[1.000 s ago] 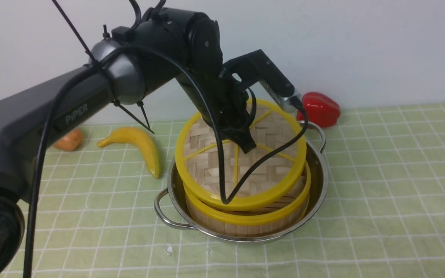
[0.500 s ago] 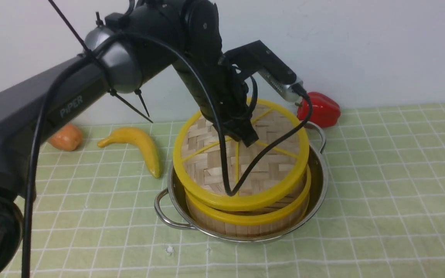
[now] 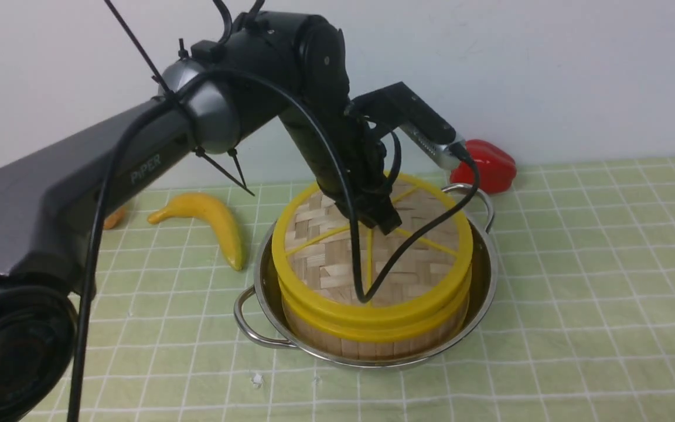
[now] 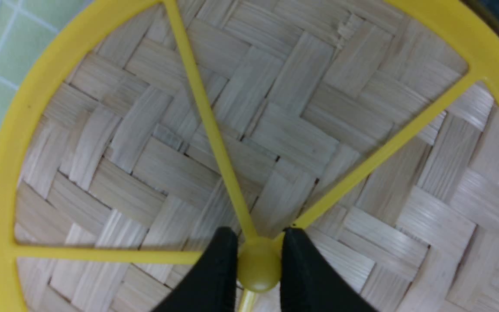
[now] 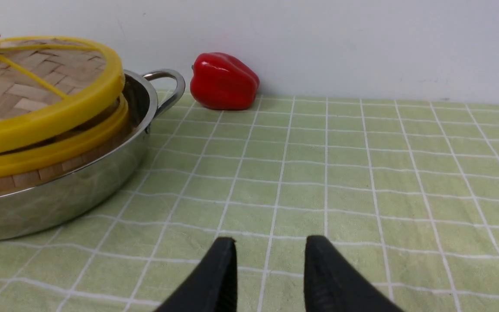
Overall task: Place the steamer in the pot on the green tablecloth, and put the lid on the steamer.
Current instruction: 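Place the yellow bamboo steamer lid onto the steamer in the pot with the left gripper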
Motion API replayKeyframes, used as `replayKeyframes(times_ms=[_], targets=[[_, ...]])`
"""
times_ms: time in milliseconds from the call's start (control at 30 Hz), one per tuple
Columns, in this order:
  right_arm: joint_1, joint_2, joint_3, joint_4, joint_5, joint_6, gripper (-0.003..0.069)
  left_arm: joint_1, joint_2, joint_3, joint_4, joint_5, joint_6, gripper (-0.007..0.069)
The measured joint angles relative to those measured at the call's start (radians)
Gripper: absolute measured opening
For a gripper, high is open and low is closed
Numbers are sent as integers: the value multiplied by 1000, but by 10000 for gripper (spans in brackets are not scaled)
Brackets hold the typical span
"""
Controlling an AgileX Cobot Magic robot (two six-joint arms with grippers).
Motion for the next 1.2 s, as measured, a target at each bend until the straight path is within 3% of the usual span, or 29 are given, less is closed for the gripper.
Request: replayKeyframes(times_ms=[567, 833, 1200], targets=[[0, 0, 0, 0, 0, 0, 243, 1, 25, -1, -25, 17, 27, 119], [0, 0, 0, 0, 0, 0, 243, 35, 32, -1, -30, 15, -41, 119], [0, 0, 0, 0, 0, 0, 243, 45, 32, -1, -130, 9, 37, 119]])
